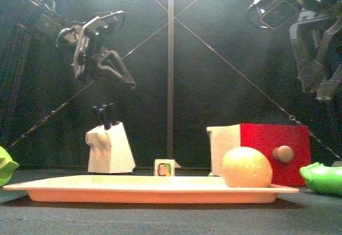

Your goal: Grab drawer handle

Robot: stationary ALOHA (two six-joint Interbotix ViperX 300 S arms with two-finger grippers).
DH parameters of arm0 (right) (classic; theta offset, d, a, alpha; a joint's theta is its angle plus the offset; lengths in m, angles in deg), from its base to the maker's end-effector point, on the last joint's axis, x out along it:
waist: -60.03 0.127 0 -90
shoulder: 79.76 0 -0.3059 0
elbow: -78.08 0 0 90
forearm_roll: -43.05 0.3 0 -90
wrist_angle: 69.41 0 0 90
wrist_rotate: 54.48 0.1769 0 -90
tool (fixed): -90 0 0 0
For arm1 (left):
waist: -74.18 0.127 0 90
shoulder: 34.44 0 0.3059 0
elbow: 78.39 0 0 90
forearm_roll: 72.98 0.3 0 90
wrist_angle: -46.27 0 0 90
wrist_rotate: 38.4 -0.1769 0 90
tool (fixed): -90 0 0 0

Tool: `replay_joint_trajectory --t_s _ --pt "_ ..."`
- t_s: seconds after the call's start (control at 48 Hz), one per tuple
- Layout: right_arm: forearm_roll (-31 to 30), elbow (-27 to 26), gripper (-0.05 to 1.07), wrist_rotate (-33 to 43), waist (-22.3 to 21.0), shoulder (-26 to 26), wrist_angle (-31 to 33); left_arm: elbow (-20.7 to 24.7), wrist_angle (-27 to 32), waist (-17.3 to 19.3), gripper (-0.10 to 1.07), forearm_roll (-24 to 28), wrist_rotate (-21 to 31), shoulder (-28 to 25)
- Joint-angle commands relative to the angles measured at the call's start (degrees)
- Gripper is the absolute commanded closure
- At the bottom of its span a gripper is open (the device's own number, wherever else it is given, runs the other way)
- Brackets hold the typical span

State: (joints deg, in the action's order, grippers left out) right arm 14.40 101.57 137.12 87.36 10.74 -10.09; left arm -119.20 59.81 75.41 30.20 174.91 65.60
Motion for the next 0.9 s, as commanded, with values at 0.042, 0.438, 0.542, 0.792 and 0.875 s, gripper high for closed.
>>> replay_joint_trajectory --t_s 0.042,0.438,0.542,0.792,0.875 --pt "-0.53 -0.88 0.22 1.05 -1.32 0.62 0.09 1.85 0.44 -0.09 0.68 0.26 -0.09 0.44" --pt "-6.68 -4.83 0.22 14.15 -0.97 11.07 4.92 8.17 1.93 3.69 0.68 0.53 0.0 -2.81" --pt "-6.42 -4.66 0.22 15.38 -0.53 11.34 6.94 12.22 2.02 5.71 0.68 0.53 -0.18 -5.8" --pt "-6.59 -4.83 0.22 18.02 -0.26 11.78 8.09 22.15 1.49 10.72 0.68 2.81 -0.18 -14.59" --pt "-6.24 -4.57 0.22 19.25 -0.44 12.13 8.09 25.31 0.88 12.22 0.68 3.87 -0.18 -18.02"
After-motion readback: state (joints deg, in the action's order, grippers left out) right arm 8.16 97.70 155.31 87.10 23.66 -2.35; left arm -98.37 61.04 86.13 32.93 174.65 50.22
